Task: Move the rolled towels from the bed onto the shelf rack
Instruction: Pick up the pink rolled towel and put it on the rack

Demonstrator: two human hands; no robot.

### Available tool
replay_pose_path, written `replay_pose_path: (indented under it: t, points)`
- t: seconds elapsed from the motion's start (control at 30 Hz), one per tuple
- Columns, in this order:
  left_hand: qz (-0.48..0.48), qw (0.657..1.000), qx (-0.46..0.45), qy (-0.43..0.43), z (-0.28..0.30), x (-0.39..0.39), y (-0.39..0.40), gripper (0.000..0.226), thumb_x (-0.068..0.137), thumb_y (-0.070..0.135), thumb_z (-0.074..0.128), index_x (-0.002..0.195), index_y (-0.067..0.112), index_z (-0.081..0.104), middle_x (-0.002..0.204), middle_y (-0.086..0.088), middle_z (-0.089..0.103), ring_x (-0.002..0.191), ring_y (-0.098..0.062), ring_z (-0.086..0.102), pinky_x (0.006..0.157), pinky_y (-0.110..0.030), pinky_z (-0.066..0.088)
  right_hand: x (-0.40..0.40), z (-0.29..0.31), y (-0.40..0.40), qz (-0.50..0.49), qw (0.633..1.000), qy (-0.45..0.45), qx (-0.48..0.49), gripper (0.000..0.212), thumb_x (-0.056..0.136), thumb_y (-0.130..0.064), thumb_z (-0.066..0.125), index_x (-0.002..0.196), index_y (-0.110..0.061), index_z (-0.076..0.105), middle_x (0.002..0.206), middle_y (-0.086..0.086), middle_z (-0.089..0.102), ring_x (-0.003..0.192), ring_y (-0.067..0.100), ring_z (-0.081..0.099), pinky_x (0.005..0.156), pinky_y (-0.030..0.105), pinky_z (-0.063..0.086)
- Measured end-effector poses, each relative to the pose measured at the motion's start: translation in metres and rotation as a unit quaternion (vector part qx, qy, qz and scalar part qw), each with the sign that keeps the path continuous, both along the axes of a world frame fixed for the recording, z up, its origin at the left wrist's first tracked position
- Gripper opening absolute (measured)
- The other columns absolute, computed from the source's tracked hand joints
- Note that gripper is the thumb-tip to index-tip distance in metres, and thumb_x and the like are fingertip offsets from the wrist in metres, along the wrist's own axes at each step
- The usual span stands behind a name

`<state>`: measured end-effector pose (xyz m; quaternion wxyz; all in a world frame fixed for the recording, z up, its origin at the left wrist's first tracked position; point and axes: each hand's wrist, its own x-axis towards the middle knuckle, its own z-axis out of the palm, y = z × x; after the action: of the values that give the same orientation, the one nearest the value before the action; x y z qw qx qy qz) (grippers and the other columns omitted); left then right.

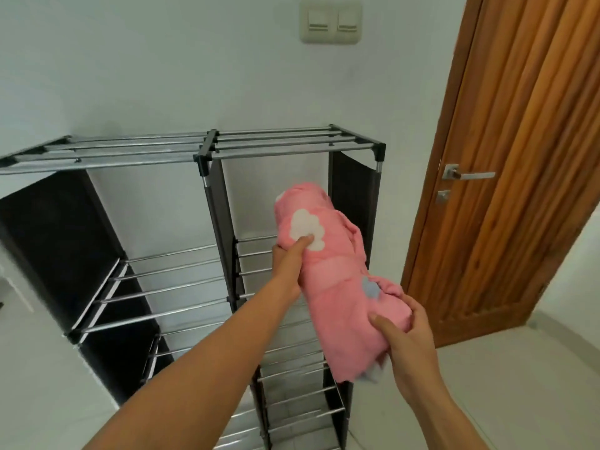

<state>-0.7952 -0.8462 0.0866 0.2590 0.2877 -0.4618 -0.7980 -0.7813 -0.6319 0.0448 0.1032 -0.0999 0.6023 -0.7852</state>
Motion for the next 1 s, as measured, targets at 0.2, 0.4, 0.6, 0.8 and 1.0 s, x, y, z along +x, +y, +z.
replay_pose_path:
  t: [0.2,0.4,0.6,0.8,1.0]
  points:
    - [-0.001,0.982,-0.181,-0.052,0.021,-0.064,-0.049,0.071,0.06,0.025,0.07,0.124,0.022,0.041,0.121,-0.007,0.058,0.105,-0.03,0.061,0.091,-0.049,0.055,-0.052,0.014,-0.079,-0.035,0.999,0.009,0.004,0.056,0.077,-0.002,0.07,0.128,-0.018,0.052,0.121,0.0,0.063,0.11,0.017,0.06,0.09,0.038,0.052]
    - [-0.122,0.899,-0.369,-0.204,0.001,-0.095,-0.063,0.064,0.078,0.019,0.067,0.138,0.015,0.045,0.138,-0.009,0.053,0.122,-0.028,0.054,0.097,-0.029,0.045,-0.084,-0.001,-0.116,-0.046,0.996,-0.066,-0.022,0.056,0.079,0.001,0.068,0.128,-0.018,0.051,0.125,0.007,0.059,0.113,0.028,0.057,0.094,0.045,0.051]
    - [-0.16,0.812,-0.505,-0.245,0.005,-0.105,-0.076,0.055,0.086,0.032,0.059,0.137,0.014,0.05,0.143,-0.014,0.048,0.128,-0.03,0.049,0.108,-0.035,0.04,-0.096,0.005,-0.126,-0.063,0.996,-0.061,-0.007,0.051,0.079,0.004,0.064,0.123,-0.017,0.051,0.11,0.002,0.06,0.1,0.023,0.06,0.092,0.049,0.052]
    - [-0.22,0.743,-0.569,-0.275,-0.006,-0.107,-0.081,0.055,0.095,0.041,0.041,0.145,0.017,0.039,0.153,-0.017,0.033,0.139,-0.035,0.036,0.116,-0.042,0.031,-0.098,0.002,-0.129,-0.092,0.994,0.017,0.065,0.049,0.08,0.0,0.062,0.122,-0.021,0.048,0.115,0.0,0.055,0.105,0.021,0.056,0.09,0.042,0.053]
    - [-0.224,0.711,-0.602,-0.285,-0.016,-0.096,-0.069,0.057,0.097,0.045,0.034,0.148,0.019,0.032,0.158,-0.018,0.02,0.145,-0.037,0.023,0.117,-0.049,0.025,-0.085,-0.029,-0.124,-0.115,0.983,0.045,0.139,0.046,0.082,-0.023,0.066,0.123,-0.026,0.047,0.105,-0.005,0.06,0.1,0.022,0.061,0.075,0.024,0.052]
